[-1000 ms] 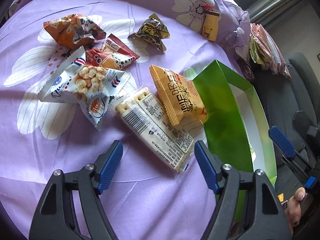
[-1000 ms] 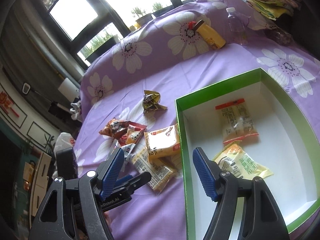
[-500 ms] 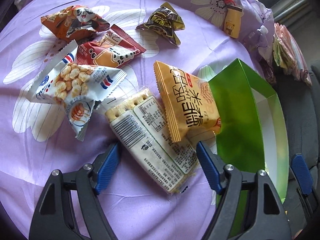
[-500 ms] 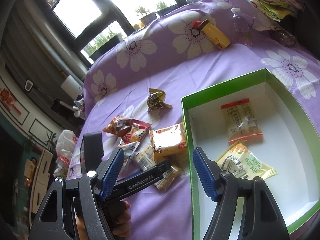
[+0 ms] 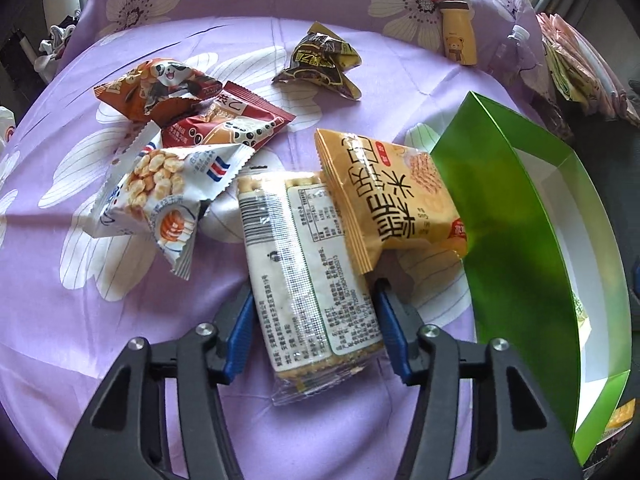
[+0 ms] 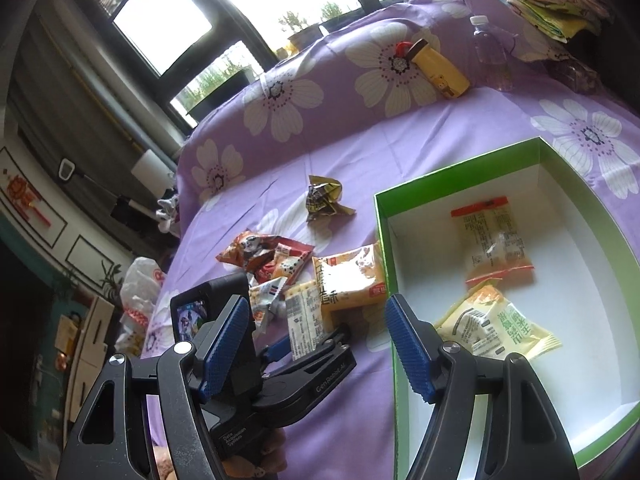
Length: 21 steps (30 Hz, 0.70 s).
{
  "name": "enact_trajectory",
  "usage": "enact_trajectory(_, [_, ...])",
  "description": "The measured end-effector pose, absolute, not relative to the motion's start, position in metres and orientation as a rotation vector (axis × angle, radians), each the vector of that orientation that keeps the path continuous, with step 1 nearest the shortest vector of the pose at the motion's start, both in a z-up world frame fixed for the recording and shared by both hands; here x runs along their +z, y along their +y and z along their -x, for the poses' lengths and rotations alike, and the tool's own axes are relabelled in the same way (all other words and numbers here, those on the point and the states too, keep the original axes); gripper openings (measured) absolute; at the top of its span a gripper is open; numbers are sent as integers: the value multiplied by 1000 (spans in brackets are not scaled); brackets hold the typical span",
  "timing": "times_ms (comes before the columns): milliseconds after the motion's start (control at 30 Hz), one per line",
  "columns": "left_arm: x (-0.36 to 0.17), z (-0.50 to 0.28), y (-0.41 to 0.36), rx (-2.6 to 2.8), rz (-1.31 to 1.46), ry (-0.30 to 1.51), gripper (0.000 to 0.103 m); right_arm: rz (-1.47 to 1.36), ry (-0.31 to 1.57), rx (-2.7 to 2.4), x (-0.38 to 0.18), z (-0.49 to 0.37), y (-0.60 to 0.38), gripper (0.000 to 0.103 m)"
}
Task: Organize snacks
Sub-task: 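Close the right gripper on the long white biscuit bar packet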
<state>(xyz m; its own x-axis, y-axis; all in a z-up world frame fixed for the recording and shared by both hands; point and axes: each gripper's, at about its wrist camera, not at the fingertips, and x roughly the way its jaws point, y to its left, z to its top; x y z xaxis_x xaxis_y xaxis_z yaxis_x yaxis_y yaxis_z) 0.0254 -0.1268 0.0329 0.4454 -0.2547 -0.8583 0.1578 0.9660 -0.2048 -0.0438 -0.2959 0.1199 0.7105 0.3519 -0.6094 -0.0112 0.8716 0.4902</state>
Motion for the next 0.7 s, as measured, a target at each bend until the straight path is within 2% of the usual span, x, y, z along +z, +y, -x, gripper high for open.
enact_trajectory(433, [41,14,-77,-328,291,1119,49,-466,948,393,78,16,-234,71])
enact_trajectory(700, [37,24,-64,-338,320,1107,50,-539,1077,426,42,6,-218,65])
